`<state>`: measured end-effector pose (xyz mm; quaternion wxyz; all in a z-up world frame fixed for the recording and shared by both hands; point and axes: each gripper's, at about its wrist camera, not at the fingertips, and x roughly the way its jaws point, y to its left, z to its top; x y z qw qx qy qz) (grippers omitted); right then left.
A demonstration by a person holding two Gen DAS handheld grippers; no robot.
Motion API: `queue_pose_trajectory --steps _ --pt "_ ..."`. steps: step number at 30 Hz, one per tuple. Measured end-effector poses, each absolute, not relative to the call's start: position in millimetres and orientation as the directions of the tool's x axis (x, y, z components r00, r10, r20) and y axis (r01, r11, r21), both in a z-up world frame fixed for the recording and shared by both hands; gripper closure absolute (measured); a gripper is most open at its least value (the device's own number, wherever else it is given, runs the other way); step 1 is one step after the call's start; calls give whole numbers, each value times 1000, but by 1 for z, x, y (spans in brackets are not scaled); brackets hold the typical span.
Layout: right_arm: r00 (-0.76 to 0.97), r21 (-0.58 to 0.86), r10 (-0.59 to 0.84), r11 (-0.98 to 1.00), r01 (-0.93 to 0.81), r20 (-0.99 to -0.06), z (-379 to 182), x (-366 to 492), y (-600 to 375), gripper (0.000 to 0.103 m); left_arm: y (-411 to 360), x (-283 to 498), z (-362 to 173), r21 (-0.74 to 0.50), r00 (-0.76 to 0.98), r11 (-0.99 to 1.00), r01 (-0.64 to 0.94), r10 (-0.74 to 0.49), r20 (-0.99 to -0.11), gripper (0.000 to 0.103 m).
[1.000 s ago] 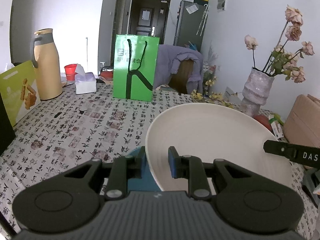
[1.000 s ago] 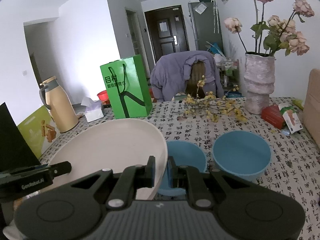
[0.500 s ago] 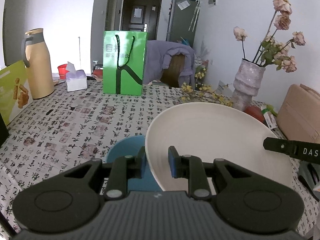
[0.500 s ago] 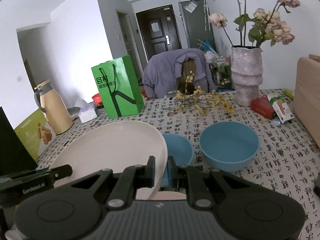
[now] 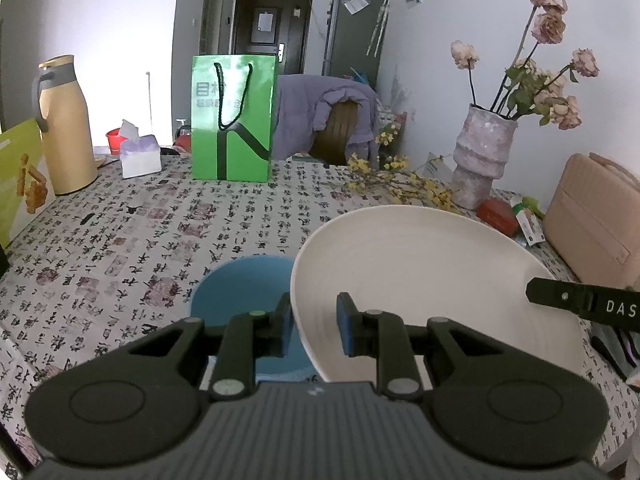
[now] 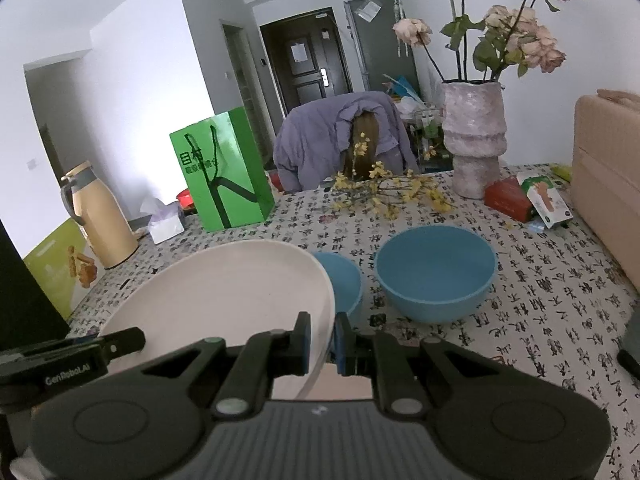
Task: Organize plates and bowls
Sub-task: 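Carry the cream plate over beside the blue bowls with both grippers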
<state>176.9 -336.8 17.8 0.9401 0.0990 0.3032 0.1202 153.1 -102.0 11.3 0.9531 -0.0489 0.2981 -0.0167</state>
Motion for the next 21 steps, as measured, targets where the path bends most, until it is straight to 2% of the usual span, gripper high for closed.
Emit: queue_pose_trajectory --steps 21 --pt "774 280 278 951 -136 -569 -6 167 -355 91 -116 150 -7 -98 801 995 25 -78 -593 81"
